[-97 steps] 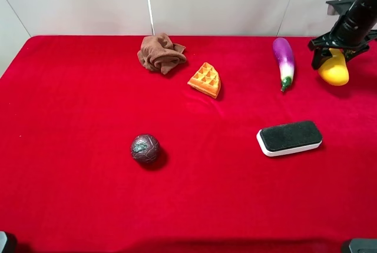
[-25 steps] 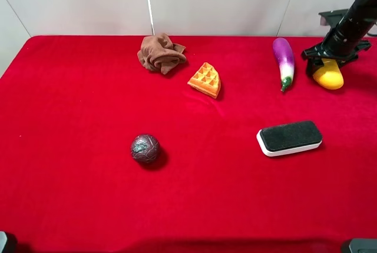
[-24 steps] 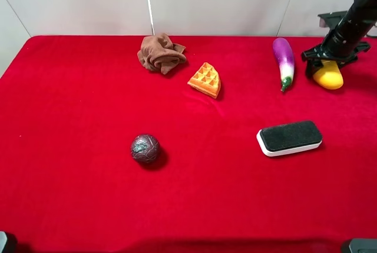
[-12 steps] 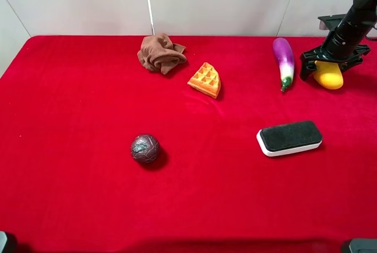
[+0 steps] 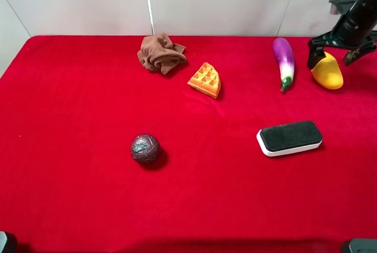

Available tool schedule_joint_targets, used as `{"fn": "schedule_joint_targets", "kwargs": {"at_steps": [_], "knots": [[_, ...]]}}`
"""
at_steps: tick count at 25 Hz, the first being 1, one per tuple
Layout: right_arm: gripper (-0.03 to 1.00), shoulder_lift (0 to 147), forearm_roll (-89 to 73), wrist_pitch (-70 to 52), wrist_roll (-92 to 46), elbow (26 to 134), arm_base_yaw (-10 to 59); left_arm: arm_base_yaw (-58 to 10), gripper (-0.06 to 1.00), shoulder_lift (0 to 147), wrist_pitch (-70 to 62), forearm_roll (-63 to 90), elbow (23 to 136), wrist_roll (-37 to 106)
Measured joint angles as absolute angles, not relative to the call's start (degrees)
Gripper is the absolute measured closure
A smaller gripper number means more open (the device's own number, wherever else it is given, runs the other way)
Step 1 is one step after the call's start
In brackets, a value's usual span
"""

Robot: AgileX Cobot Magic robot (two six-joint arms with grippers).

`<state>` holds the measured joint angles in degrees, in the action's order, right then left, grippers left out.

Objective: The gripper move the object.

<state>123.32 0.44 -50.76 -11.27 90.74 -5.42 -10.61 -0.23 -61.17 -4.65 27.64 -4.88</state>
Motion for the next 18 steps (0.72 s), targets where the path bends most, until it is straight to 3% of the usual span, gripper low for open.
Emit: {"fn": "schedule_joint_targets", "kwargs": {"at_steps": [18], "knots": [[0.27, 99.6, -2.1, -68.8, -11.1, 90.7, -3.8, -10.6, -0.03, -0.2, -61.2, -4.6, 27.6, -4.9]]}}
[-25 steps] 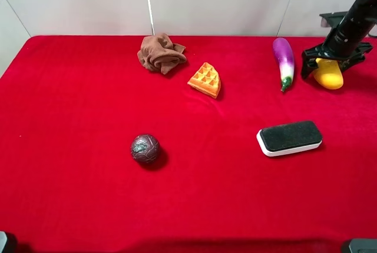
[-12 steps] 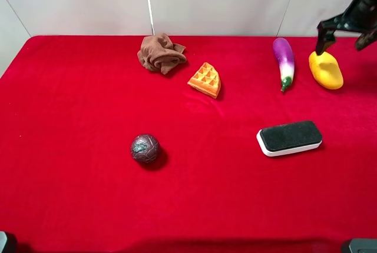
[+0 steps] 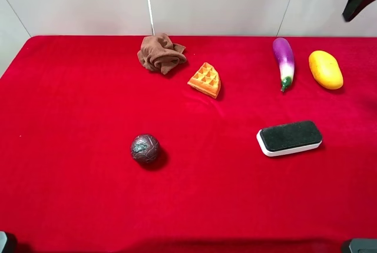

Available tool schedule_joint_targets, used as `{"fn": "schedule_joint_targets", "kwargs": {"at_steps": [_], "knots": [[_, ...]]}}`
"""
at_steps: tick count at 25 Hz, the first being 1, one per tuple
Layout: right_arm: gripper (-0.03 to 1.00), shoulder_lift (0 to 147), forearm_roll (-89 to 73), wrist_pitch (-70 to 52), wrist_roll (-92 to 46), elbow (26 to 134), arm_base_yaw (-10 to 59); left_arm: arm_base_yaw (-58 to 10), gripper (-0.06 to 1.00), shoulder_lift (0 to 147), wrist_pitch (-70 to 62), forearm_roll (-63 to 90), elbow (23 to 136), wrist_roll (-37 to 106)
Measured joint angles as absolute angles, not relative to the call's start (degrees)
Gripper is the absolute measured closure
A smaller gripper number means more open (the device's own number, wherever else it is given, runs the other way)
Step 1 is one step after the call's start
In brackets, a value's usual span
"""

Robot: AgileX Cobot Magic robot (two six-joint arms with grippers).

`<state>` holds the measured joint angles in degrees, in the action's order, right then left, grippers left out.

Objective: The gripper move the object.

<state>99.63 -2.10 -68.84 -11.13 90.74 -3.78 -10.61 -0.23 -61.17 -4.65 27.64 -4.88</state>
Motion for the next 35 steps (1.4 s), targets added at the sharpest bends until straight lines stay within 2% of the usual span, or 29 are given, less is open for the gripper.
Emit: {"fn": "schedule_joint_targets", "kwargs": {"at_steps": [13, 20, 35], "knots": [[0.27, 86.1, -2.1, -69.7, -8.8, 88.4, 5.8, -10.6, -0.03, -0.2, -61.2, -4.6, 27.6, -4.9], [0.27, 75.1, -4.0, -69.7, -8.7, 74.7, 6.1, -10.6, -0.03, -0.2, -61.2, -4.6, 27.6, -4.9], [0.27, 40.8, -4.5, -64.5, -8.7, 45.9, 6.1, -10.6, -0.03, -0.2, -61.2, -4.6, 27.6, -4.9]]}}
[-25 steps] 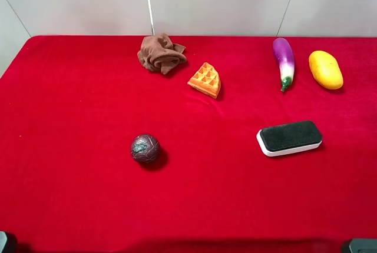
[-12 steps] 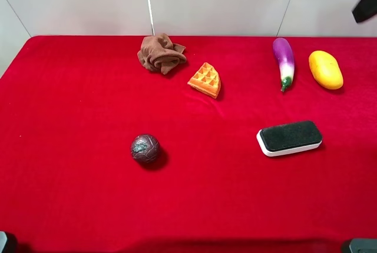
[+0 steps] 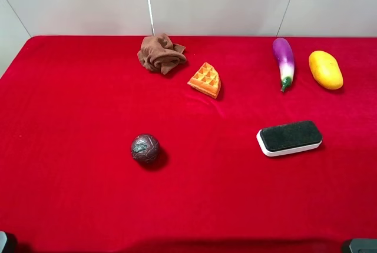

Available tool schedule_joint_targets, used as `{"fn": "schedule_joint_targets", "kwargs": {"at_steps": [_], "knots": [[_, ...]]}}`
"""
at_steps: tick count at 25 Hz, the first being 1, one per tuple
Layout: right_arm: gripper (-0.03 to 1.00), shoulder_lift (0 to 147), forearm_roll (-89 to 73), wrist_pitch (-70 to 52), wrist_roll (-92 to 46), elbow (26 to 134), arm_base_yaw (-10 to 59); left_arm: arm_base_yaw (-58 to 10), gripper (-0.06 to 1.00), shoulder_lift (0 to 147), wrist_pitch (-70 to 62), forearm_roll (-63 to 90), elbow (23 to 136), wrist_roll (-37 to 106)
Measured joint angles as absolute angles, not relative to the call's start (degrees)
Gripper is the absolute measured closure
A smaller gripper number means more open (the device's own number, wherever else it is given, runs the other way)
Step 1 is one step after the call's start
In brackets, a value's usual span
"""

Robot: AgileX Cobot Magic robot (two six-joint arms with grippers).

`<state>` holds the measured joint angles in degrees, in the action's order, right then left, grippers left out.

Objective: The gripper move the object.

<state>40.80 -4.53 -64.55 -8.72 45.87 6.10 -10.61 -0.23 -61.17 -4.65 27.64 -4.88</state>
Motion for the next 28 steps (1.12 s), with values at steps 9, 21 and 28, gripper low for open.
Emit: {"fn": "schedule_joint_targets", "kwargs": {"at_steps": [9, 21, 28], "knots": [[0.27, 23.8, -5.5, -60.9, -8.7, 34.9, 6.1, -10.6, -0.03, -0.2, -61.2, -4.6, 27.6, -4.9], [0.27, 12.2, -7.8, -59.6, -8.7, 28.7, 6.1, -10.6, -0.03, -0.2, -61.2, -4.6, 27.6, -4.9], [0.27, 4.8, -7.8, -59.3, -8.5, 28.6, 6.1, -10.6, -0.03, -0.2, -61.2, -4.6, 27.6, -4.9]]}}
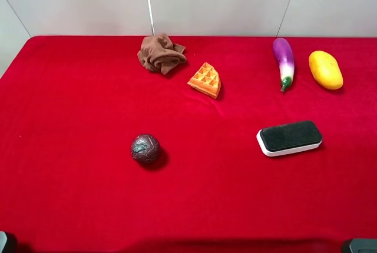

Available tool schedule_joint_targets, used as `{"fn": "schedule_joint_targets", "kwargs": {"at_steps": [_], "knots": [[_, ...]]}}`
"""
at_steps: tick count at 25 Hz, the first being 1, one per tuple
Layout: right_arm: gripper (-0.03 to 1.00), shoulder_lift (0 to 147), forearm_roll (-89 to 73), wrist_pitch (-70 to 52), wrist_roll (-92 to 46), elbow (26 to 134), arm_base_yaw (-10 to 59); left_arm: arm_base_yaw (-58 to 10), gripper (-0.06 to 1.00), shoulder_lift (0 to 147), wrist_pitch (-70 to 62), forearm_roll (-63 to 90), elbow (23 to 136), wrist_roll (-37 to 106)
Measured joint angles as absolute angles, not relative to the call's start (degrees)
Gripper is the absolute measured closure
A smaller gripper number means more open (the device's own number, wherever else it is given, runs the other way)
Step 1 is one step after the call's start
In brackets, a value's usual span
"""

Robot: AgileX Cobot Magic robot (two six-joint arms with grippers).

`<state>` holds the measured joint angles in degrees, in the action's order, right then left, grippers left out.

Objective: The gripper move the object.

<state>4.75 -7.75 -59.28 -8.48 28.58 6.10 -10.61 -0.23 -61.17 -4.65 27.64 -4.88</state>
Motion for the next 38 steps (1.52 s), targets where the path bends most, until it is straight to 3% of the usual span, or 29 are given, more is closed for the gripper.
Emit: {"fn": "schedule_joint_targets", "kwargs": {"at_steps": [38], "knots": [[0.27, -0.4, -7.5, -59.3, -7.4, 28.6, 6.1, -10.6, -0.03, -0.2, -61.2, -4.6, 27.6, -4.9]]}}
